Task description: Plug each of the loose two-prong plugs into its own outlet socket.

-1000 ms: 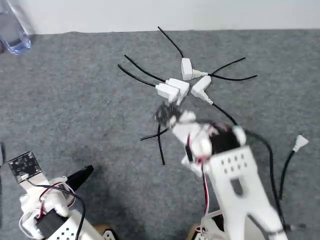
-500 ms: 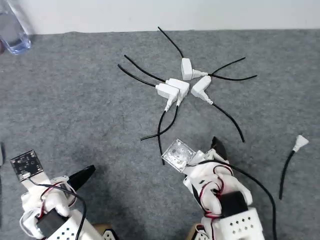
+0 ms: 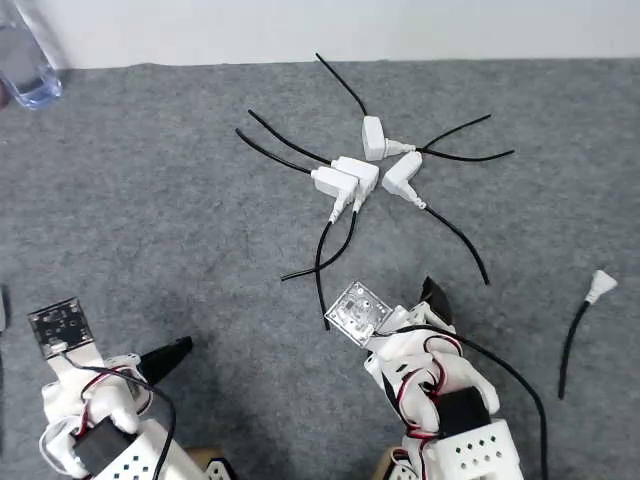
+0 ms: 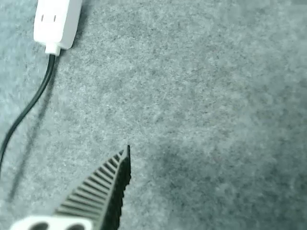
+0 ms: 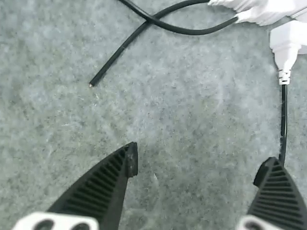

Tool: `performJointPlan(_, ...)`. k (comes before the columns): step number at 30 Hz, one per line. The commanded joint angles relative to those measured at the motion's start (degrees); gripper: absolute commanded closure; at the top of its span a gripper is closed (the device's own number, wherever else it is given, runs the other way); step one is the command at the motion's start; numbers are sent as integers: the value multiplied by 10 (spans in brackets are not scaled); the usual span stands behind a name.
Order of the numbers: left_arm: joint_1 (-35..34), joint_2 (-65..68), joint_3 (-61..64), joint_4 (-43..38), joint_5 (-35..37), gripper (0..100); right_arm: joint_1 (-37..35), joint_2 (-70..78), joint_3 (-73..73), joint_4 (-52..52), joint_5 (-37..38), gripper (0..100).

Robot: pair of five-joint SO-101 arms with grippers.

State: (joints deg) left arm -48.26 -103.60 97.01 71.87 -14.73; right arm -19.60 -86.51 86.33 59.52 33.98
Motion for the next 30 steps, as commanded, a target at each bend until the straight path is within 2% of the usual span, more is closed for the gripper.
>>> performJointPlan(1,-13,-6,-18,-16,17,350,8,-4,6,-26,-7,627)
performJointPlan(5,-80,-5,-95,-16,139,350,8,-4,12,-34,-7,627)
performJointPlan(8,-102,-3,-152,-15,182,350,8,-4,13,-34,-7,627)
performJointPlan(18,-164,-1,-262,-3,267,350,7,-4,14,-34,-7,627)
performJointPlan(24,-154,4,-316,-4,305,350,6,-4,14,-34,-7,627)
performJointPlan(27,-125,62,-371,-26,302,350,5,-4,15,-34,-7,627)
performJointPlan(30,-121,187,-475,-36,302,350,5,-4,18,-42,-8,627)
